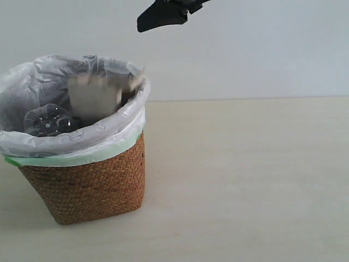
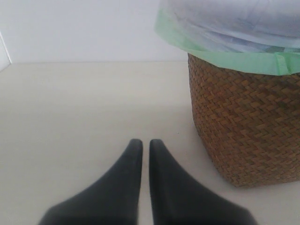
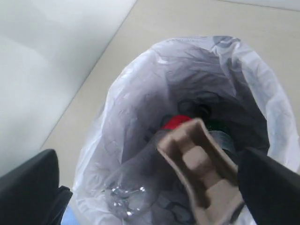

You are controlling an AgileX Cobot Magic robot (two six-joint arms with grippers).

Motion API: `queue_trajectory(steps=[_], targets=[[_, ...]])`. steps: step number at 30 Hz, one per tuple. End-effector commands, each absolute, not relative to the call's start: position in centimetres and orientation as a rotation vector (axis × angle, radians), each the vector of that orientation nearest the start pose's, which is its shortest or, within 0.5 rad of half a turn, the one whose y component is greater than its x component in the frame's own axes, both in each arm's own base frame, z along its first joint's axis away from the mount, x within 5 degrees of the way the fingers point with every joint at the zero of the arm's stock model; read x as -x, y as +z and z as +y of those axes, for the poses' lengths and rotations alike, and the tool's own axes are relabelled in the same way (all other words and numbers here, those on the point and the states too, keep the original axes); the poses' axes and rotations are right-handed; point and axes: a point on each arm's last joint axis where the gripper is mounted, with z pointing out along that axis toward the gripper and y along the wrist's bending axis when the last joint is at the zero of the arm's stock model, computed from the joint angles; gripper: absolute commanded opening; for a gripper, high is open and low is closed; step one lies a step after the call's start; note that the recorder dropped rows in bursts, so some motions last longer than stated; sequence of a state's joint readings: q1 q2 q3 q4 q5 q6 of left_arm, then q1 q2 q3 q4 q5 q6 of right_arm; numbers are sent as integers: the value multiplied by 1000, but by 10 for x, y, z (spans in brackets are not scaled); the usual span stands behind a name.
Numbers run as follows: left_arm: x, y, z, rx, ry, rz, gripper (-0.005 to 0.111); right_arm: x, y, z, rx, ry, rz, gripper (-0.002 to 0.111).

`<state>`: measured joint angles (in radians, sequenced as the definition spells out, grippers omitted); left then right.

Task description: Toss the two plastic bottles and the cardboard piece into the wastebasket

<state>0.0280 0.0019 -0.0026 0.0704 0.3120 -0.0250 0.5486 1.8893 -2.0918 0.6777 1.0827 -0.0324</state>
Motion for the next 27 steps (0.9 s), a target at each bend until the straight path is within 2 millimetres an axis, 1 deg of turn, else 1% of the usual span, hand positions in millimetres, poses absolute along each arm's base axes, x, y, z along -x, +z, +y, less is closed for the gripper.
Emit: queue_trajectory(steps=[1,6,7,9,11,13,14,17,20,23,27], targets=[[-54,185,3,1,59,1791,5,-331,423,256,563,1022,2330,91],[-54,185,3,1,59,1791,5,-330,411,246,638,828,2448,91],[-54,185,3,1,59,1791,5,-331,410,244,642,788,2453,86],[-54,185,3,1,59,1791,5,-333,408,241,630,724,2460,70],[-54,185,3,1,59,1791,5,-335,407,239,620,683,2464,42],[-54,185,3,1,59,1791,5,-334,410,237,620,670,2456,9],[-54,185,3,1,59,1791,5,-332,412,236,617,672,2452,0],[-54,185,3,1,59,1791,5,-326,424,228,626,630,2414,0],[-54,185,3,1,59,1791,5,-317,434,214,603,519,2393,0],[-54,185,3,1,59,1791,5,-301,443,198,595,448,2383,0],[-54,185,3,1,59,1791,5,-274,444,179,597,411,2393,0]])
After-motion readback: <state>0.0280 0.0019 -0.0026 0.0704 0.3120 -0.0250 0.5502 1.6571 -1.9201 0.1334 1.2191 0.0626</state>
